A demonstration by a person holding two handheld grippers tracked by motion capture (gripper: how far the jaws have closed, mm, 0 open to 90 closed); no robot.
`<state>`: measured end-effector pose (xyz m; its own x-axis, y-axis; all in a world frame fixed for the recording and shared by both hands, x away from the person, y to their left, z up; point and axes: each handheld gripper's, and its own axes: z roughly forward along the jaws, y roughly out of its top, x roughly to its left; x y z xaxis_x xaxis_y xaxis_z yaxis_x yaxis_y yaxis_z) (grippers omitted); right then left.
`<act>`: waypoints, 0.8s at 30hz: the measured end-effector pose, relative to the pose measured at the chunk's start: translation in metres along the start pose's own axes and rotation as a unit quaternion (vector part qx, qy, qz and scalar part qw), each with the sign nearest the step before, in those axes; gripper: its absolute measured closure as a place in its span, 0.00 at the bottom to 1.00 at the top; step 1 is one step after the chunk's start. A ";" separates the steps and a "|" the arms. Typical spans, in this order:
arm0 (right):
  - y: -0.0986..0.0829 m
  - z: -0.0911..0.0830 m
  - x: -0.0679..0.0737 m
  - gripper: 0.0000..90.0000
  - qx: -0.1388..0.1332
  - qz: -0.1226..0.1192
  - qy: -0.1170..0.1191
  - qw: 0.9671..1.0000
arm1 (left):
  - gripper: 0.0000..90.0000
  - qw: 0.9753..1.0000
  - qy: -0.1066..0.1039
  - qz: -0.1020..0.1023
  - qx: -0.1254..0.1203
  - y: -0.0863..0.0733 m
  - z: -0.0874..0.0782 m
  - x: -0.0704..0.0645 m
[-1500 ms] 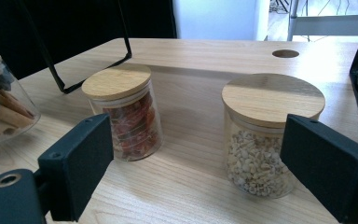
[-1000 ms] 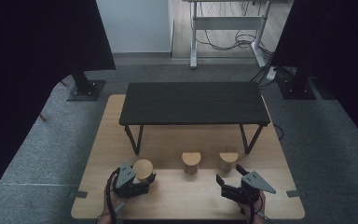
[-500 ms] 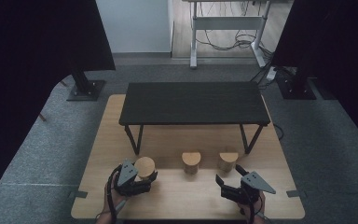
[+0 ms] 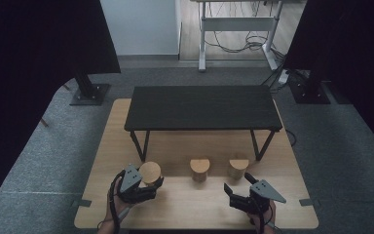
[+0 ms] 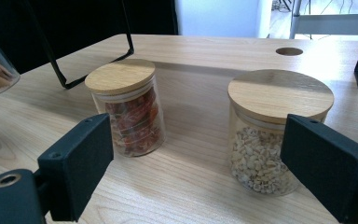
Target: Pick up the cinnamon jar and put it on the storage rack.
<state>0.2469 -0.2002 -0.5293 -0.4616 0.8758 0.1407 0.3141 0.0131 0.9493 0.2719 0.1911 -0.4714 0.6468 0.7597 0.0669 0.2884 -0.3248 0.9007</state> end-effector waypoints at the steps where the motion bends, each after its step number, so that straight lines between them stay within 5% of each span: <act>1: 0.000 0.000 0.000 0.10 0.000 0.000 0.000 1.000 | 0.28 1.000 0.000 -0.001 -0.001 0.001 -0.001 0.000; 24: -0.001 0.001 0.001 0.10 0.002 -0.002 0.001 1.000 | 0.28 1.000 -0.001 0.003 -0.013 0.025 -0.008 0.004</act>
<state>0.2469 -0.1986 -0.5301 -0.4653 0.8745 0.1373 0.3154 0.0188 0.9488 0.2761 0.1907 -0.4454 0.6508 0.7558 0.0719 0.2648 -0.3147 0.9115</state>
